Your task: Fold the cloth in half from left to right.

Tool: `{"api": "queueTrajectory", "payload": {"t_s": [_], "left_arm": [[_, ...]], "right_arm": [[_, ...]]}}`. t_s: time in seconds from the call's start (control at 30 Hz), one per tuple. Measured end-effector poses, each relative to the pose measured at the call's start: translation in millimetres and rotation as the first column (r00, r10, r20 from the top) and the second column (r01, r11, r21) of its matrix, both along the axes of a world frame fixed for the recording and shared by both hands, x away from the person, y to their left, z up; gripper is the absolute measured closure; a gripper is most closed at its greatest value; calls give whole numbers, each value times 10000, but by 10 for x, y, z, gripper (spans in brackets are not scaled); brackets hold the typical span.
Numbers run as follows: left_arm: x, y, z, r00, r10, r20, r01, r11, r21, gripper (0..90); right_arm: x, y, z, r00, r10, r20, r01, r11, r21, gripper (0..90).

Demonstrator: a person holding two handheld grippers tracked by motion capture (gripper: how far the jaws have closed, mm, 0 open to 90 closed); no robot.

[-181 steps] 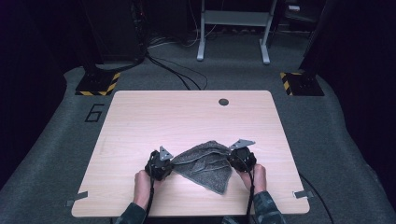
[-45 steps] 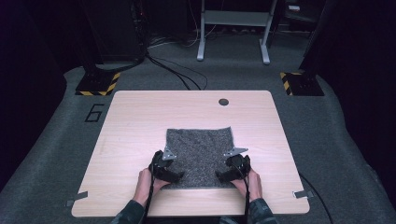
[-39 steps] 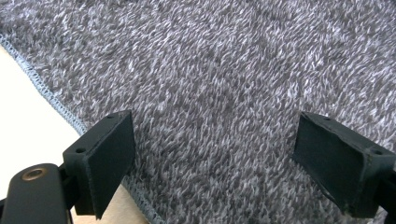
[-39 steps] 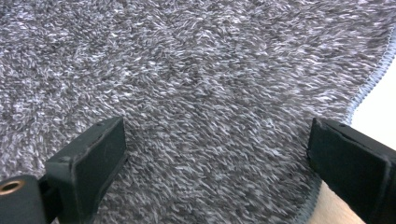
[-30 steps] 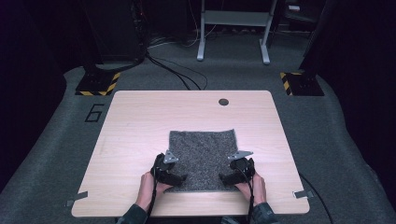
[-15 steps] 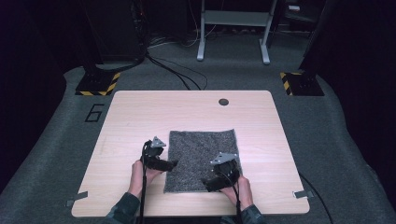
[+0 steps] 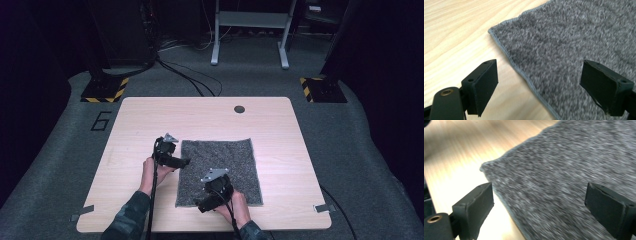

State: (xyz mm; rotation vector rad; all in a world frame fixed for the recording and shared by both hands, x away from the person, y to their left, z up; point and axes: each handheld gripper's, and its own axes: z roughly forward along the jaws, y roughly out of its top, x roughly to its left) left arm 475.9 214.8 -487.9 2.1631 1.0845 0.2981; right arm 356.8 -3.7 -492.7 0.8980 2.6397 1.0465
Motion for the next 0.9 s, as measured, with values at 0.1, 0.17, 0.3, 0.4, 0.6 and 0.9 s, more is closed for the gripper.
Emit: {"api": "queueTrajectory", "payload": {"t_s": [0.1, 0.17, 0.3, 0.4, 0.6, 0.9], "left_arm": [[88, -24, 1, 9999, 110, 40, -110, 9999, 56, 148], [140, -37, -7, 9999, 144, -55, -144, 9999, 75, 151], [241, -66, -41, 9985, 528, -169, -523, 9982, 300, 154], [303, -92, -81, 9941, 1072, -151, -1063, 9929, 535, 158], [357, -169, -113, 9882, 1530, 65, -1532, 9866, 555, 191], [383, -238, -178, 9817, 1876, 324, -1891, 9806, 520, 340]], "right_arm": [[-22, 109, -21, 9998, 162, 102, -161, 9999, -56, 95], [-40, 174, -21, 9994, 350, -58, -351, 9992, -169, 108], [-43, 312, -43, 9980, 609, 144, -606, 9980, -202, 138], [-60, 411, -38, 9980, 621, 116, -619, 9979, -209, 154], [-114, 600, -69, 9978, 598, 286, -593, 9981, -175, 231], [-166, 805, -183, 9981, 446, 428, -425, 9979, -479, 473]]}}
